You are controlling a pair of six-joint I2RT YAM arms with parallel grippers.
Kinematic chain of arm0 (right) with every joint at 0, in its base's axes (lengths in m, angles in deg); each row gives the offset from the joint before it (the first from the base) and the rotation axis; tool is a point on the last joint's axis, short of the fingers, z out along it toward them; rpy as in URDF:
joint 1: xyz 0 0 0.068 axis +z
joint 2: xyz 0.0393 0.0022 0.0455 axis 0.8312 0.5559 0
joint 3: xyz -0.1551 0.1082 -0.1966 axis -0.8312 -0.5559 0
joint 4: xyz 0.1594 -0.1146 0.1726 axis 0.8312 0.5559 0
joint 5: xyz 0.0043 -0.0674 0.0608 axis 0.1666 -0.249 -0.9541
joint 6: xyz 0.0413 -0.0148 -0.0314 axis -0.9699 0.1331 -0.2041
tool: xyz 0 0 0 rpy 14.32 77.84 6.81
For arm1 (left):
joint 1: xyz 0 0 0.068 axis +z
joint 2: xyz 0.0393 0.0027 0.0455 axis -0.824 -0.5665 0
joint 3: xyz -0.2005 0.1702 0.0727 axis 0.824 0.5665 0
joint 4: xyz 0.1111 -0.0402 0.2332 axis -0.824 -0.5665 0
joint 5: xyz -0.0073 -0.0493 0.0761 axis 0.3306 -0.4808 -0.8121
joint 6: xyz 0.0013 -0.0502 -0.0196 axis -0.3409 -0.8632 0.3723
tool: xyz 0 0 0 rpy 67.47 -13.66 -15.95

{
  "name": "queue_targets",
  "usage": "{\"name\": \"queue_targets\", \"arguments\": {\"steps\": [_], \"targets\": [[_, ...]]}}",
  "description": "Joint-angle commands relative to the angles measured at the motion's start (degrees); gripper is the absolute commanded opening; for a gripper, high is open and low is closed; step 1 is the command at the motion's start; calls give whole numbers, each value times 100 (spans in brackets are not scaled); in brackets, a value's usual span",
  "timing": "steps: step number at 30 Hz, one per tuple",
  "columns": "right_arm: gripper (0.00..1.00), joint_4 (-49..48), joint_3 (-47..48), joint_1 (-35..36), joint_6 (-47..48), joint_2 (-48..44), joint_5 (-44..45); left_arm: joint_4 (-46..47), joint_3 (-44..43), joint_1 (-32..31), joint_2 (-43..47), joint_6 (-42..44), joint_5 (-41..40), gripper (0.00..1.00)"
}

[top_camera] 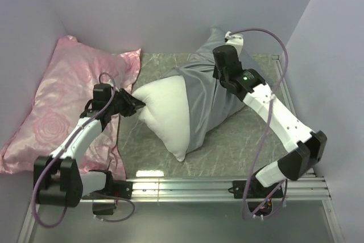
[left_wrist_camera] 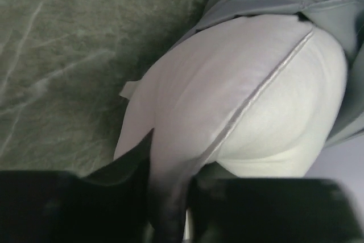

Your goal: Remove the pillowcase from the pillow

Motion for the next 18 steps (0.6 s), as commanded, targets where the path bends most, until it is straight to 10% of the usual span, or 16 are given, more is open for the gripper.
{"name": "queue_targets", "arguments": {"steps": [1,5,18], "targets": [[0,-654,250,-155,148,481,323,653,-358,115,-448,160,0,31],[0,-848,600,-243,17,1376,-179,425,-877,106,-590,652,-53,68],[0,-1401,655,-1104,-1047,2494,-1972,-727,-35,-710,1808,13,-2065,99]]}}
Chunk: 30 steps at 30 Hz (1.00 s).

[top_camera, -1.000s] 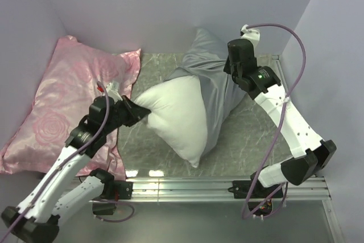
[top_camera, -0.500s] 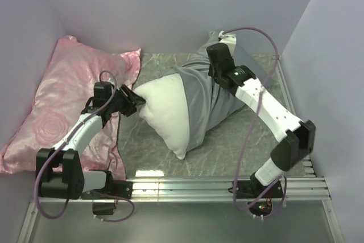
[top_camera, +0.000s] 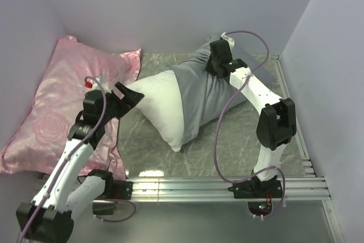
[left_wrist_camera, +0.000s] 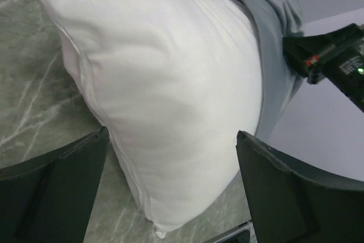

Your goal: Remove the pillowcase from the pillow

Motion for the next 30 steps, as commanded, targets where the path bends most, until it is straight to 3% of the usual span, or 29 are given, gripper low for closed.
{"name": "queue_targets", "arguments": {"steps": [1,4,6,10,16,20,26,28,30], "targets": [[0,-319,117,-117,-311,267,-283,-109,463,-541,446,-573,-664,99],[0,-451,-6,-143,-390,338,-458,443,1077,-1262,490,-994,-797,99],[0,-521,-50,-169,-434,373,-582,1179,1439,-1484,420,-1267,-622,99],[0,-513,-42,-196,-399,478,-714,1770,2160,-1968,455,-1558,-682,99],[0,-495,2,-204,-337,532,-749,2728,2968,-2057,701,-1893,-552,99],[0,-469,20,-204,-303,523,-740,4771,3321,-2118,52,-1946,-191,99],[0,-504,2,-213,-302,531,-863,6331,3629,-2162,-790,-1788,-200,99],[0,-531,-15,-205,-337,531,-934,7262,3761,-2162,-1012,-1849,-155,99],[0,-583,-41,-213,-364,540,-1004,7450,3726,-2171,-1276,-1832,-217,99]]}}
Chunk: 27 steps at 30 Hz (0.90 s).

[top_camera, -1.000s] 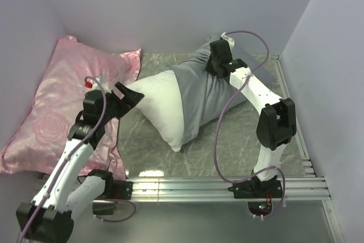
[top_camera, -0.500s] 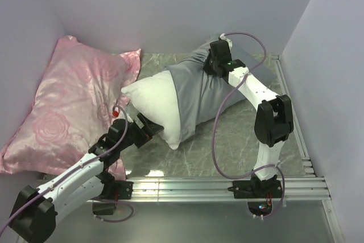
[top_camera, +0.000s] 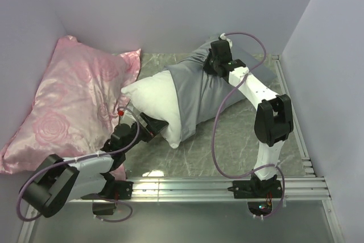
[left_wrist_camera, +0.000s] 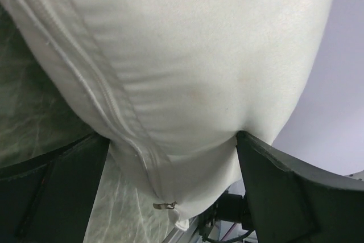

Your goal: Remove the pillowcase from the pillow

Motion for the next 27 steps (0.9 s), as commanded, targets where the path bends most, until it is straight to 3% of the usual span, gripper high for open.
{"name": "queue_targets", "arguments": {"steps": [1,3,4,5,6,7,9,10,11,14,15,17,21,23,27], "targets": [[0,11,-48,-62,16,162,-132,1479,-136,-40,-275,9,59,99],[0,2,-66,-54,25,145,-193,1662,-224,-40,-495,26,93,78],[0,-6,-83,-62,86,101,-229,1733,-268,-49,-565,9,128,57],[1,11,-75,-62,130,66,-255,1664,-338,-40,-610,0,137,15],[6,89,-48,-62,166,31,-238,1541,-513,-31,-593,26,120,1],[24,125,-31,-71,262,-92,-255,1279,-610,-40,-558,52,68,1],[46,265,22,-80,420,-268,-334,613,-1013,-31,-286,114,-151,1],[60,318,31,-80,577,-530,-326,-288,-1172,-31,-41,123,-527,0],[66,362,22,-80,649,-689,-265,-688,-1331,-40,74,132,-696,1],[74,521,-302,-106,781,-1479,-150,-1788,-2016,-40,321,114,-1284,1],[75,399,-521,-115,738,-1725,-150,-2496,-2409,-31,330,105,-1408,1],[77,232,-1259,-159,650,-2437,-71,-2975,-2728,4,235,79,-1558,0],[80,-347,-2549,-343,535,-3570,-341,-3267,-3150,188,-12,52,-1288,0],[80,-358,-2824,-379,518,-3827,-369,-3294,-3213,259,-30,44,-1243,1],[81,-1286,-4070,-335,333,-4355,-1054,-3355,-3423,426,-47,114,-997,1]]}}
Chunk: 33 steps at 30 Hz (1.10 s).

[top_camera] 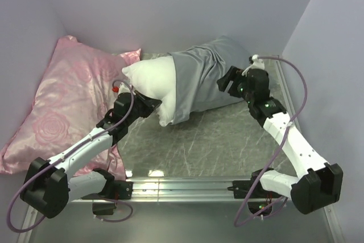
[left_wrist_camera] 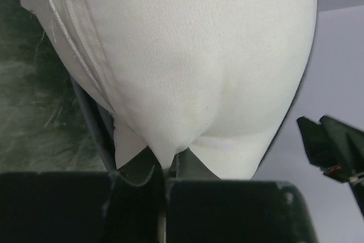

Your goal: Remove the pillowcase from the pillow

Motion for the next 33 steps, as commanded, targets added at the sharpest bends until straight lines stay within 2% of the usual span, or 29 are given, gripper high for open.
{"name": "queue_targets", "arguments": {"steps": [1,11,14,15,16,18,19,20,27,33], "targets": [[80,-880,-799,106,-189,-82,-676,159,-521,139,46,59,24,0],[80,-2322,-1415,1012,-541,339,-247,-52,-864,157,38,200,182,1],[73,-2551,-1626,1030,-761,401,-54,-70,-952,166,29,200,261,1],[68,-2586,-1678,1030,-787,410,112,-70,-1022,166,29,218,288,1],[52,-2587,-1696,1012,-848,427,192,-113,-1066,175,38,235,288,0],[26,-2482,-1679,925,-936,436,254,-192,-1250,201,47,305,314,1],[8,-2394,-1670,898,-954,401,376,-288,-1312,227,55,323,323,1],[1,-2333,-1679,811,-954,340,455,-341,-1434,254,81,375,332,1],[0,-1050,-1407,100,-902,-12,1054,-553,-2067,1140,222,490,1034,1],[0,-592,-1205,-1096,-1016,155,809,-1115,-3271,1764,363,727,1404,0]]}}
